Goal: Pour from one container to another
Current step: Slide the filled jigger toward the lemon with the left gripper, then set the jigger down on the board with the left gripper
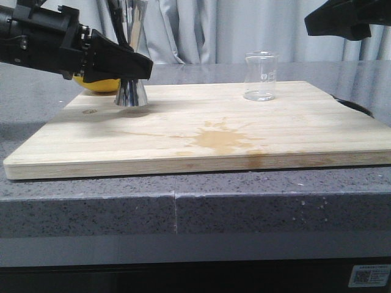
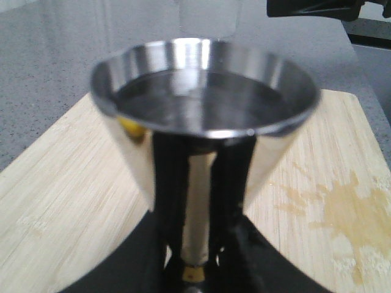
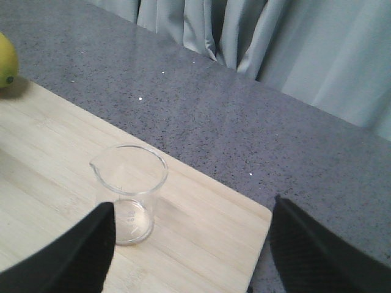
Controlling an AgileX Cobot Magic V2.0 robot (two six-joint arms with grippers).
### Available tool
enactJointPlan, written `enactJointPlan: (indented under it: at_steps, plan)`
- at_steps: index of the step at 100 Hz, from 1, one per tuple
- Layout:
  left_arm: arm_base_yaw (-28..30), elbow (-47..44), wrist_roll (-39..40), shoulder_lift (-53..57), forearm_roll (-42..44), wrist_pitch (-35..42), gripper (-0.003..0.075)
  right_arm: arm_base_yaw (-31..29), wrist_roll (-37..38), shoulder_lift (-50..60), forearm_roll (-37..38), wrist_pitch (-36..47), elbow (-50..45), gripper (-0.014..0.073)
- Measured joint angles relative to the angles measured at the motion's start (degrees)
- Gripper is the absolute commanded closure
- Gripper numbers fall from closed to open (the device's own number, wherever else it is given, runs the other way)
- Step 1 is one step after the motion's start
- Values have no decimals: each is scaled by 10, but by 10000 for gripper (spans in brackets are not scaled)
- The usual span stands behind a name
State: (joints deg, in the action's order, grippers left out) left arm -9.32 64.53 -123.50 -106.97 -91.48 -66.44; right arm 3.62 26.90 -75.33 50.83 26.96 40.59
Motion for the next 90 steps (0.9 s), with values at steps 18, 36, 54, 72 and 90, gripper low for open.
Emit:
enactJointPlan:
  at_steps: [18, 36, 54, 72, 90]
  plan:
    - [0, 0, -3, -14, -2, 2, 687, 0, 0, 0, 0, 0, 0, 116]
    - [0, 0, -9, -14, -4, 2, 687, 0, 0, 0, 0, 0, 0, 116]
    - [0, 0, -11, -24, -15, -4, 687, 0, 0, 0, 0, 0, 0, 116]
    - [-2, 0, -14, -28, -25, -9, 687, 0, 0, 0, 0, 0, 0, 116]
    - [-2, 0, -14, -29, -27, -9, 687, 0, 0, 0, 0, 0, 0, 116]
